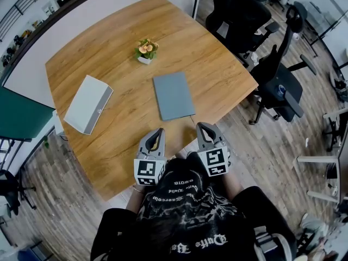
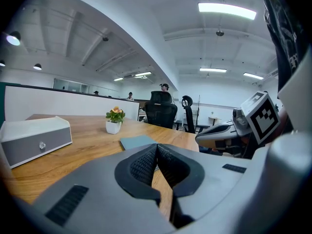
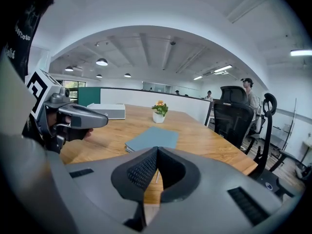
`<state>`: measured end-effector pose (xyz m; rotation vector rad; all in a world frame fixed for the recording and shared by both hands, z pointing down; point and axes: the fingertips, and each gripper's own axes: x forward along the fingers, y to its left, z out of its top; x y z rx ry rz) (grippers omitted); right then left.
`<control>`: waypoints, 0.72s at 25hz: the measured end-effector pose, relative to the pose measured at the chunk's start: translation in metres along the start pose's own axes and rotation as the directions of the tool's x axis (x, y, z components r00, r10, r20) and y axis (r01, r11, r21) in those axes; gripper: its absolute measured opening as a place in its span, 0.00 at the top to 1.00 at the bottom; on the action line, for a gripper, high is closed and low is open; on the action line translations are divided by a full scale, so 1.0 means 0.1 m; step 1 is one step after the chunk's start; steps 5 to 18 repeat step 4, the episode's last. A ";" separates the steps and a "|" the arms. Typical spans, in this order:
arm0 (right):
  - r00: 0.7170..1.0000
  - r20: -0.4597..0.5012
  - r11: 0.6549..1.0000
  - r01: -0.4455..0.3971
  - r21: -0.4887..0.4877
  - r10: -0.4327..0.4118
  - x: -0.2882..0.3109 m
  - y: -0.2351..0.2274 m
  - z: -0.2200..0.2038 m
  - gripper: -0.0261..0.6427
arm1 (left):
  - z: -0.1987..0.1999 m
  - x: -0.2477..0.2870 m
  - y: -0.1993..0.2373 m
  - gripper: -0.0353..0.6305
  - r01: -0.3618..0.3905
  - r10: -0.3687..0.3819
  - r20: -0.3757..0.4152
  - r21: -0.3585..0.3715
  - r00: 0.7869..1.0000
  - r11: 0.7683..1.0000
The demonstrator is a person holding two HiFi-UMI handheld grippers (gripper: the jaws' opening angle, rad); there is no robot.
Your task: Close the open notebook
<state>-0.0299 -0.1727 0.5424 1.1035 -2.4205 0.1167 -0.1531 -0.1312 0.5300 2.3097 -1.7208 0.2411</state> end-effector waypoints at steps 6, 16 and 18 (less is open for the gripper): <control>1.000 0.011 1.000 0.014 0.000 -0.014 -0.04 0.00 0.03 0.95 | 0.02 -0.02 -0.02 0.91 0.008 -0.008 0.007 0.010 1.000 1.000; 1.000 0.011 1.000 0.014 0.000 -0.014 -0.04 0.00 0.03 0.95 | 0.02 -0.02 -0.02 0.91 0.008 -0.008 0.007 0.010 1.000 1.000; 1.000 0.011 1.000 0.014 0.000 -0.014 -0.04 0.00 0.03 0.95 | 0.02 -0.02 -0.02 0.91 0.008 -0.008 0.007 0.010 1.000 1.000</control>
